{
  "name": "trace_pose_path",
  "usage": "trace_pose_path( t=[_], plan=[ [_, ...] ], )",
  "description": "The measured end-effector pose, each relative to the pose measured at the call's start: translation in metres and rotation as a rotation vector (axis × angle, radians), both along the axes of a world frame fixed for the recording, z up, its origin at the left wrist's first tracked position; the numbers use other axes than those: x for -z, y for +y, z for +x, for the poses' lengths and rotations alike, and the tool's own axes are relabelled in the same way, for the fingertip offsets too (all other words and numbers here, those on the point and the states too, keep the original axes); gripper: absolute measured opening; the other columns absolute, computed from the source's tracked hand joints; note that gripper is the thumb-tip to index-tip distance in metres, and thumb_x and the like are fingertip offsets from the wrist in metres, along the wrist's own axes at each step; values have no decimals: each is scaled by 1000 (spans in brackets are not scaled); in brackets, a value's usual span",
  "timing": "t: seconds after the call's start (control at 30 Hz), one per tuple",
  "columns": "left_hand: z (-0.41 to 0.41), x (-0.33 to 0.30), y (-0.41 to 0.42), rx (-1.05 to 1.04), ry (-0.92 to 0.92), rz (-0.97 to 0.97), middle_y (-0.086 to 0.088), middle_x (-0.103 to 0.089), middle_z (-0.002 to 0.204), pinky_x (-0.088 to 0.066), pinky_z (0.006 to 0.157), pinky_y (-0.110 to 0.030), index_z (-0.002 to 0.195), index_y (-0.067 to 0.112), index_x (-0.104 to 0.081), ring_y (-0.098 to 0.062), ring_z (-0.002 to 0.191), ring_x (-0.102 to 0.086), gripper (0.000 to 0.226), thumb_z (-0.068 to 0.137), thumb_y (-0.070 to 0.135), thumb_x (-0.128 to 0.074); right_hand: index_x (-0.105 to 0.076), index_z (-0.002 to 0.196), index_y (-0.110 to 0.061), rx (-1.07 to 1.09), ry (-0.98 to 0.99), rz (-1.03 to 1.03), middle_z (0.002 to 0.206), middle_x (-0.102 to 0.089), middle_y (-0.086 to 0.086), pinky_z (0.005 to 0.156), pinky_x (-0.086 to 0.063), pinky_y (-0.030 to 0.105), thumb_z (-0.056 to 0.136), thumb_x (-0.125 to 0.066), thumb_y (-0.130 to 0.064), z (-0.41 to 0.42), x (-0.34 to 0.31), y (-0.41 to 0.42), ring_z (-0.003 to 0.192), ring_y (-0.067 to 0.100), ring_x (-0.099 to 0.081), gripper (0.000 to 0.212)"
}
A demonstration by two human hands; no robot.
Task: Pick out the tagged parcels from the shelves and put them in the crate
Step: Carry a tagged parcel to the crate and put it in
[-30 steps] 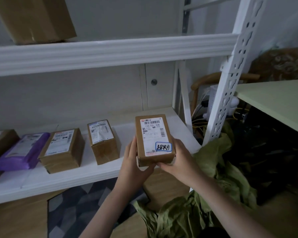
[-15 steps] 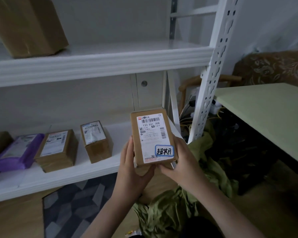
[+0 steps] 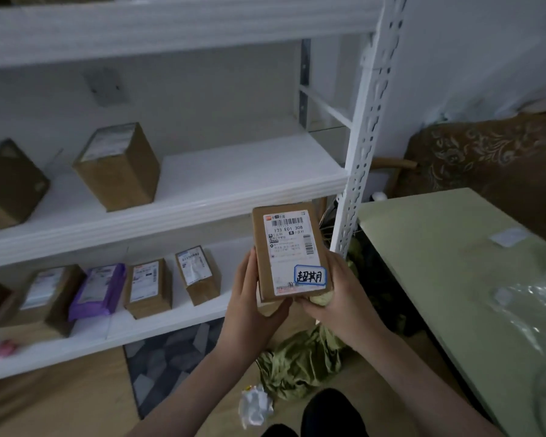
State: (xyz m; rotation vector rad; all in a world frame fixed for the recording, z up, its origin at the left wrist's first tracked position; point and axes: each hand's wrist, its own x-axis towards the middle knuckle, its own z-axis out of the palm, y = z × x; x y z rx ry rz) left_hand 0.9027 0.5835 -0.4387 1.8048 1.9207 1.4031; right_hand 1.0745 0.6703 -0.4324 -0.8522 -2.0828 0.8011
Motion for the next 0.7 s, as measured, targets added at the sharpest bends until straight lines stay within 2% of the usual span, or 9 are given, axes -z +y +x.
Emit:
trace_pose_path(
  t=[0.2, 0.4, 0.57, 0.63, 0.7],
  plan=[
    [6, -68, -17, 21, 2, -63, 0, -35, 157, -33, 113, -15, 156, 12, -29, -8, 147, -31, 99, 76, 25, -86, -45, 146, -20, 9, -38, -17, 131, -52, -8, 105, -49, 24, 75, -88, -21, 9, -67, -19, 125, 4, -54, 83],
    [14, -135, -47, 6, 11, -90, -4, -37, 156, -26, 109, -4, 155, 11, -31, -6, 147, -28, 98, 75, 23, -87, -44, 148, -17, -1, -62, -55, 134, -53, -2, 107, -45, 19, 75, -88, -23, 14, -137, -49, 128, 8, -52, 85],
    [16, -198, -75, 22, -38, -112, 2, -36, 156, -27, 111, -7, 157, 17, -27, -5, 147, -28, 100, 77, 23, -86, -42, 149, -17, 4, -91, -64, 137, -52, -1, 105, -39, 9, 76, -88, -24, 18, -199, -74, 128, 7, -51, 86],
    [14, -225, -86, 19, -55, -119, 4, -36, 156, -30, 112, -11, 157, 17, -27, -5, 146, -28, 100, 77, 24, -86, -42, 150, -18, 3, -98, -66, 137, -51, -3, 107, -40, 12, 76, -88, -26, 18, -226, -85, 129, 5, -50, 87],
    [12, -250, -95, 17, -52, -119, 5, -35, 157, -33, 116, -20, 157, 17, -27, -6, 147, -27, 101, 76, 25, -87, -42, 149, -20, 3, -100, -74, 136, -52, -4, 106, -41, 12, 76, -88, -26, 16, -251, -95, 128, 3, -50, 86]
  ],
)
